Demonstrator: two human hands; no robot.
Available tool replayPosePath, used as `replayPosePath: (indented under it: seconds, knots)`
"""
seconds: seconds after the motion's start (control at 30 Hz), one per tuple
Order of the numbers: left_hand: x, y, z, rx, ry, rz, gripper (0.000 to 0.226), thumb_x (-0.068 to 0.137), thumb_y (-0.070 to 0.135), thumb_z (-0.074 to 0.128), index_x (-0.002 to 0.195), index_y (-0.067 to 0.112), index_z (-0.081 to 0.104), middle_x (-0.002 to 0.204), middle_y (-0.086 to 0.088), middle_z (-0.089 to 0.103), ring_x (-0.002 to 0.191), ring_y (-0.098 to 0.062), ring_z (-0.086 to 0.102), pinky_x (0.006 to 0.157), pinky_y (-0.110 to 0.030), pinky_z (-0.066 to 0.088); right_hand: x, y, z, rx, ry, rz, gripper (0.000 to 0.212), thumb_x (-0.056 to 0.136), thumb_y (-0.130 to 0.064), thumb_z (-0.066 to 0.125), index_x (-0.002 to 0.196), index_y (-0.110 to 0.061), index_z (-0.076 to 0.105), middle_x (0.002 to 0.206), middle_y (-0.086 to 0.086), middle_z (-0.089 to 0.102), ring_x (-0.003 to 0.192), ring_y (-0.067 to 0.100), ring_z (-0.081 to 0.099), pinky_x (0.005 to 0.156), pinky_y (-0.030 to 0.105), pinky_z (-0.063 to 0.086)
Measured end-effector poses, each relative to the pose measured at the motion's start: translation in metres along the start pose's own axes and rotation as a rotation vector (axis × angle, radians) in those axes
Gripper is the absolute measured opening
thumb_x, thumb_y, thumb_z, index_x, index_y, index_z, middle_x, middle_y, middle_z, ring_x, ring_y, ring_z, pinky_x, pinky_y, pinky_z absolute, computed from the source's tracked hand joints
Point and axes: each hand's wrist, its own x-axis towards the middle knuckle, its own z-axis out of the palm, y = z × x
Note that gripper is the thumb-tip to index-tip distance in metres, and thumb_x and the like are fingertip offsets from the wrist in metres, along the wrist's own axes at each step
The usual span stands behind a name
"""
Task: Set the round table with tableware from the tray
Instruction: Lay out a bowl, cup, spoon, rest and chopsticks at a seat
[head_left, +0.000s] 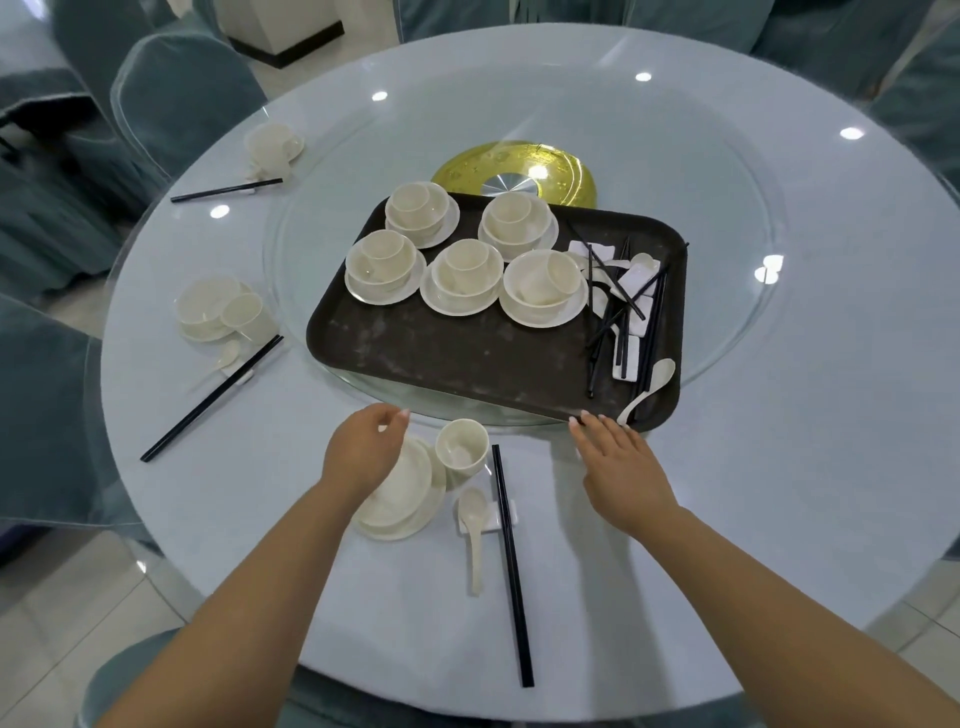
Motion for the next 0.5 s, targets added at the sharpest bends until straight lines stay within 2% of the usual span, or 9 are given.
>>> replayPosePath:
  seconds: [0.07,0.13,0.2,0.27,0.37,0.5]
  knots:
    - [0.012,-0.005,-0.009,0.068,-0.008,0.013,0.038,0.100,0.037,0.045,0.125,0.014,0.061,0.125,-0.004,0.064,0.113,-0.023,0.058,0.092,-0.032,0.041,0.003,0.008,-0.005,0.044,0.041,0.035,0.065,0.093,-0.010,0.040,0.155,-0.012,0.018,0.159,0.008,0.027,0.144,0.024,0.027,0.116,0.036,0.019]
    - [0.023,-0.007,-0.015,0.114,-0.013,0.001,0.036,0.099,0.033,0.047,0.127,0.015,0.060,0.128,-0.006,0.062,0.116,-0.025,0.057,0.095,-0.033,0.041,0.011,0.015,-0.013,0.145,0.087,0.129,0.058,0.093,-0.006,0.043,0.150,-0.005,0.032,0.145,0.013,0.048,0.129,0.029,0.045,0.104,0.036,0.034]
    - [0.033,-0.005,-0.017,0.095,-0.038,-0.042,0.036,0.099,0.024,0.046,0.131,0.013,0.058,0.134,-0.008,0.058,0.122,-0.027,0.053,0.101,-0.035,0.039,0.019,0.022,-0.021,0.163,0.093,0.199,0.046,0.094,-0.007,0.045,0.140,-0.004,0.048,0.129,0.013,0.059,0.116,0.031,0.052,0.090,0.037,0.041]
    - [0.040,0.002,-0.014,0.006,-0.075,-0.115,0.040,0.097,0.015,0.045,0.135,0.008,0.053,0.140,-0.011,0.053,0.128,-0.030,0.048,0.107,-0.038,0.035,0.024,0.029,-0.027,0.109,0.071,0.236,0.035,0.094,-0.008,0.044,0.125,-0.007,0.061,0.117,0.011,0.063,0.108,0.030,0.055,0.081,0.036,0.044]
    - [0.048,0.011,-0.002,-0.075,-0.142,-0.166,0.043,0.094,0.007,0.046,0.136,-0.001,0.049,0.143,-0.017,0.048,0.130,-0.036,0.045,0.111,-0.045,0.035,0.027,0.039,-0.032,0.068,0.061,0.289,0.028,0.093,-0.008,0.043,0.110,-0.008,0.066,0.105,0.009,0.064,0.101,0.028,0.055,0.071,0.033,0.042]
    - [0.051,0.020,0.011,-0.116,-0.173,-0.180,0.052,0.094,0.005,0.046,0.146,0.006,0.038,0.150,-0.012,0.039,0.136,-0.031,0.039,0.114,-0.041,0.031,0.030,0.048,-0.035,0.052,0.075,0.324,0.027,0.094,-0.011,0.044,0.109,-0.009,0.067,0.104,0.009,0.064,0.100,0.029,0.055,0.072,0.034,0.044]
